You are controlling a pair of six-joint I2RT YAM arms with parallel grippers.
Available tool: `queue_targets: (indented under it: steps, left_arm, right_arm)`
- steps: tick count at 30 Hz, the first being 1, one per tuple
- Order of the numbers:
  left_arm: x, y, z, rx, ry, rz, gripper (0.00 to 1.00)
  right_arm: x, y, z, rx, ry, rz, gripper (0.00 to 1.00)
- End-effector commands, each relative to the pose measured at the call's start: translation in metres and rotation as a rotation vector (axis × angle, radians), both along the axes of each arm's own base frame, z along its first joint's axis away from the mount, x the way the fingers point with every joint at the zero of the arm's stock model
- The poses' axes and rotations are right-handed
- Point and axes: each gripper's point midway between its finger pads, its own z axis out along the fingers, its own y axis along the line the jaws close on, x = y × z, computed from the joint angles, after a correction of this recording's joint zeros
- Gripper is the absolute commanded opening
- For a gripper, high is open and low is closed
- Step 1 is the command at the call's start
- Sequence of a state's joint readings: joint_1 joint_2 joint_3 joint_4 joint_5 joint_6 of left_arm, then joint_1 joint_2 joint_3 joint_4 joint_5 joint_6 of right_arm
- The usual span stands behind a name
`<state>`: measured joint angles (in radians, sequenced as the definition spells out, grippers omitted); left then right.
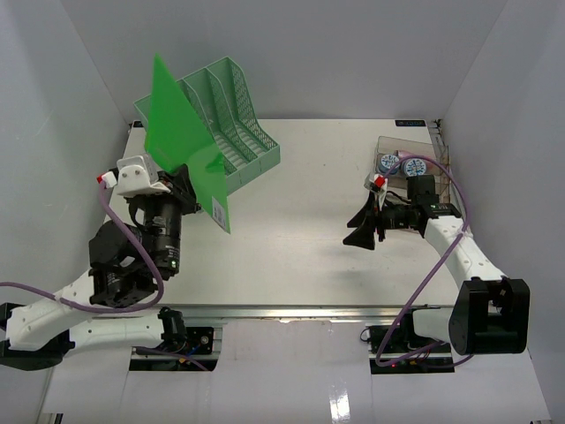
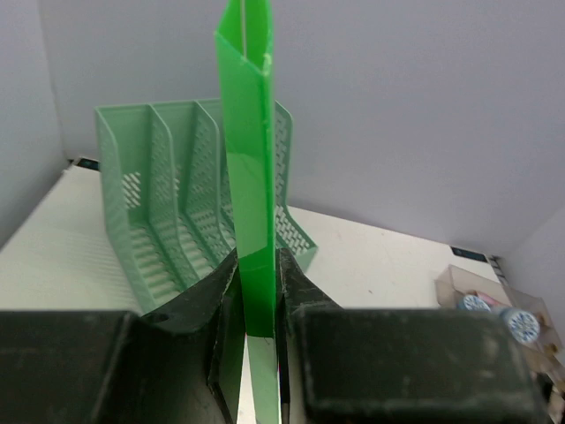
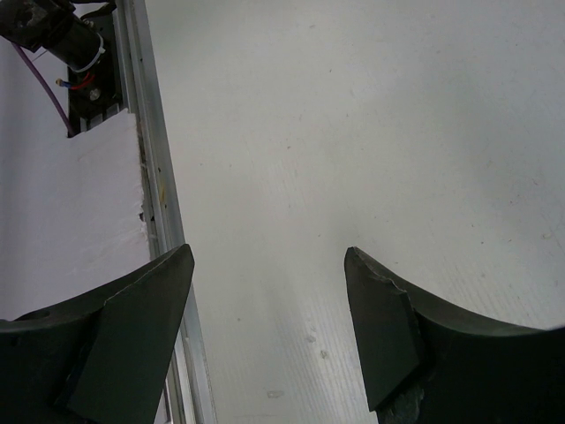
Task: Organize the desk
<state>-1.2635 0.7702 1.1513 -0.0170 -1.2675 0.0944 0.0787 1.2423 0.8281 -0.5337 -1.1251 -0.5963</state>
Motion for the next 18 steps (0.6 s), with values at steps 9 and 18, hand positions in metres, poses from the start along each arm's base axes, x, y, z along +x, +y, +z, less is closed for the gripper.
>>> queue_targets:
  steps: [9,18]
  left_arm:
    - [0.044,0.03,0.06,0.326,-0.039,0.376,0.0]
    - [0.139,0.006,0.03,0.371,0.142,0.3,0.0]
  right_arm:
    - [0.003,0.0,0.006,0.016,-0.033,-0.016,0.75]
    - [0.001,-0.001,0.003,0.01,-0.038,-0.024,0.75]
